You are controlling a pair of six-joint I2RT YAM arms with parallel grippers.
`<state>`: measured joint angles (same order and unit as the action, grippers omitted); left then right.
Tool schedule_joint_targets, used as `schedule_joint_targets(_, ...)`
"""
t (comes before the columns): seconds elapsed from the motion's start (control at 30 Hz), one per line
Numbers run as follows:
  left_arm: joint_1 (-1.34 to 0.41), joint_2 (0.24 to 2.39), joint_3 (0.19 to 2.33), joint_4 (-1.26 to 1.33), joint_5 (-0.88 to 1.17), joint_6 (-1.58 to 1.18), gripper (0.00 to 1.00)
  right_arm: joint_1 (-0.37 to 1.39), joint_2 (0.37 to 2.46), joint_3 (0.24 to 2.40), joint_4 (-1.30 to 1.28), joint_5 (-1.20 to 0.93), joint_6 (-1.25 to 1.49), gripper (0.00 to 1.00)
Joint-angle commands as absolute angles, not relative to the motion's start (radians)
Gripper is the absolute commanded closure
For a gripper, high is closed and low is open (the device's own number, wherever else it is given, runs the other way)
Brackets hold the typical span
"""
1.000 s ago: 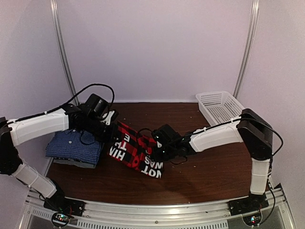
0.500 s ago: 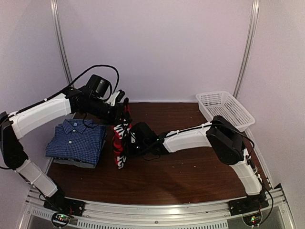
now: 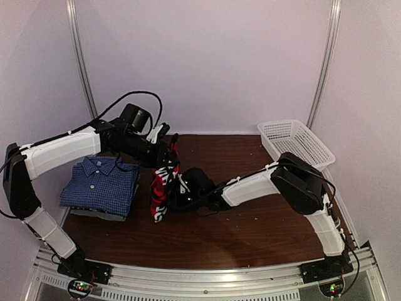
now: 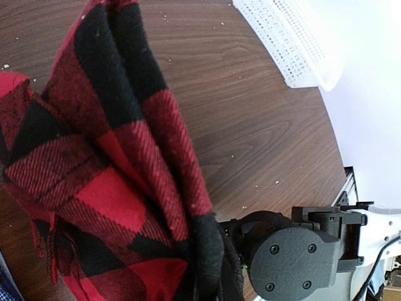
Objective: Fold and stack the long sleeve shirts
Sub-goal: Turn over the square-folded shirt at the center of the board.
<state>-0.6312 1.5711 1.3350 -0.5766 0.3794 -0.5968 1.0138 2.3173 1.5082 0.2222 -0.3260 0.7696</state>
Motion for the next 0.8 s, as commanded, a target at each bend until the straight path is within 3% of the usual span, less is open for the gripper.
schedule_joint_targets(0.0, -0.648, 1.568, 1.326, -0.479, 0.42, -0.597, 1.0, 0.997, 2.211, 1.405, 0.319, -0.343, 0.781, 0.71)
schedule_joint_targets(0.3, -0.675, 1.596, 1.333, -0.48, 0.404, -0.601, 1.0, 0.964, 2.001, 1.218, 0.296, -0.276, 0.755, 0.52)
schedule_joint_targets(0.47, -0.725, 1.633, 1.36, -0.472, 0.375, -0.62, 1.0, 0.941, 1.843, 1.081, 0.213, -0.203, 0.733, 0.5)
schedule_joint_targets(0.7, -0.933, 1.786, 1.408, -0.355, 0.28, -0.749, 1.0, 0.887, 1.427, 0.81, 0.065, -0.013, 0.743, 0.44)
schedule_joint_targets(0.73, -0.972, 1.836, 1.432, -0.328, 0.277, -0.769, 0.98, 0.873, 1.367, 0.766, 0.049, 0.016, 0.757, 0.42)
schedule_joint_targets(0.77, -1.007, 1.891, 1.471, -0.318, 0.275, -0.782, 0.91, 0.857, 1.304, 0.728, 0.034, 0.035, 0.77, 0.39)
